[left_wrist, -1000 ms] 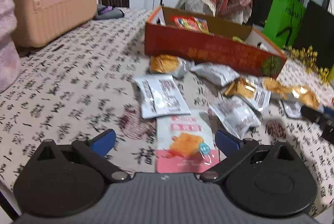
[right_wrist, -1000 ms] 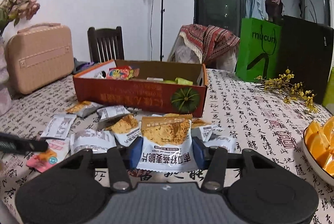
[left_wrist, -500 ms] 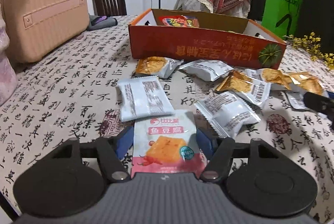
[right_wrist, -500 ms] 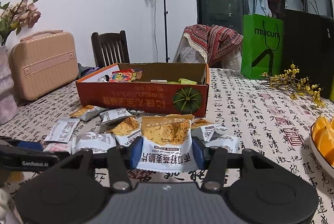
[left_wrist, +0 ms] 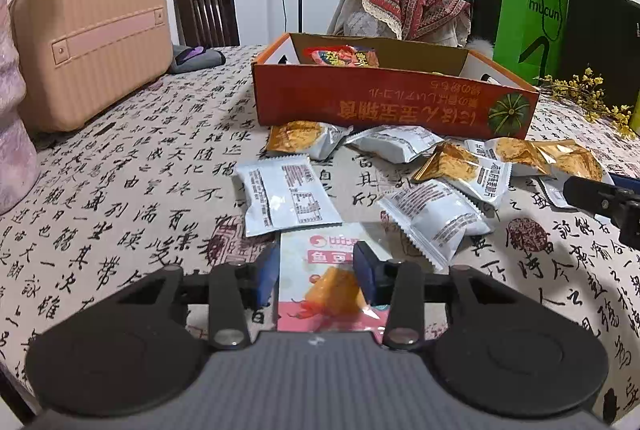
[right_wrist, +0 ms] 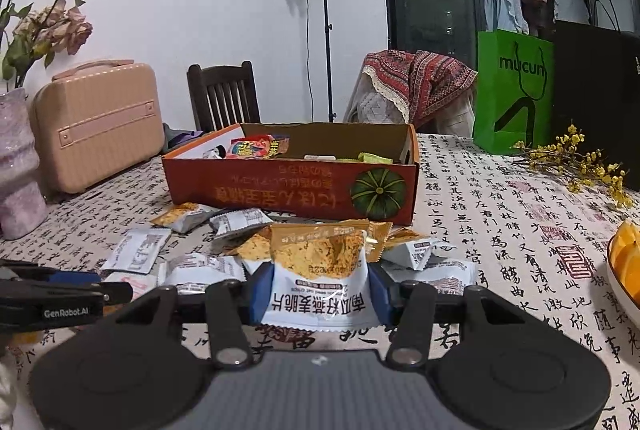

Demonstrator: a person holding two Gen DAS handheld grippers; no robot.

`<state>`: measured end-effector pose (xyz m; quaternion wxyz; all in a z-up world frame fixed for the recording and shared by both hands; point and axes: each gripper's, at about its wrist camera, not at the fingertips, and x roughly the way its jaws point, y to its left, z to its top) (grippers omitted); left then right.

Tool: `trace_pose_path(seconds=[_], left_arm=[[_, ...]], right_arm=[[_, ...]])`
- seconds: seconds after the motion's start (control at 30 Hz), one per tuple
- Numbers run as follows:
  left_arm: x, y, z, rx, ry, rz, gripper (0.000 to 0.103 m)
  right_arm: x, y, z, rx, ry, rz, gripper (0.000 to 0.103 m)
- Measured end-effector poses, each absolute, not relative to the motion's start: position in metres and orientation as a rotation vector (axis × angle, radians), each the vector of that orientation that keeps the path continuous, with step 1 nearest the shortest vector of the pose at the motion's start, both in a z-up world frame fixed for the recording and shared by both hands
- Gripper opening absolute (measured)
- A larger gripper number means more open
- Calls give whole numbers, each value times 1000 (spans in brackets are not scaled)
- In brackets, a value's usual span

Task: Organize snacks
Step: 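Grasp the pink fish-tofu packet with the left gripper, then carry the pink packet and cracker packet into the orange box and release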

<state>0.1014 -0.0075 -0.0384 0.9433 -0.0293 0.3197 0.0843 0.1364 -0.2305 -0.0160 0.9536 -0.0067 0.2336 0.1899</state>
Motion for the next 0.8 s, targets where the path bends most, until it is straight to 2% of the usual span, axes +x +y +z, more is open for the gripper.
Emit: trace_pose_path(seconds=[0.03, 0.1, 0.17, 0.3, 0.4, 0.5, 0.57, 0.8], left_arm=[[100, -7, -38, -65, 651, 167, 42], [98, -6, -37, -72, 649, 160, 54], [97, -10, -38, -64, 651, 156, 77], [101, -18, -43, -53, 673, 135, 78], [104, -23, -49, -42, 662, 176, 85], [102, -23, -49, -54, 660, 184, 82], [99, -22, -48, -56, 646, 190, 65], [92, -12, -45, -75, 625, 183, 49]], right_arm=[[135, -229, -16, -15, 475, 388, 50], [134, -227, -16, -19, 474, 392, 50], [132, -225, -15, -21, 473, 393, 50], [131, -225, -15, -21, 476, 387, 50], [130, -224, -15, -23, 477, 387, 50], [129, -223, -16, -26, 479, 390, 50], [129, -224, -16, -26, 480, 393, 50], [127, -220, -16, -27, 479, 402, 50]])
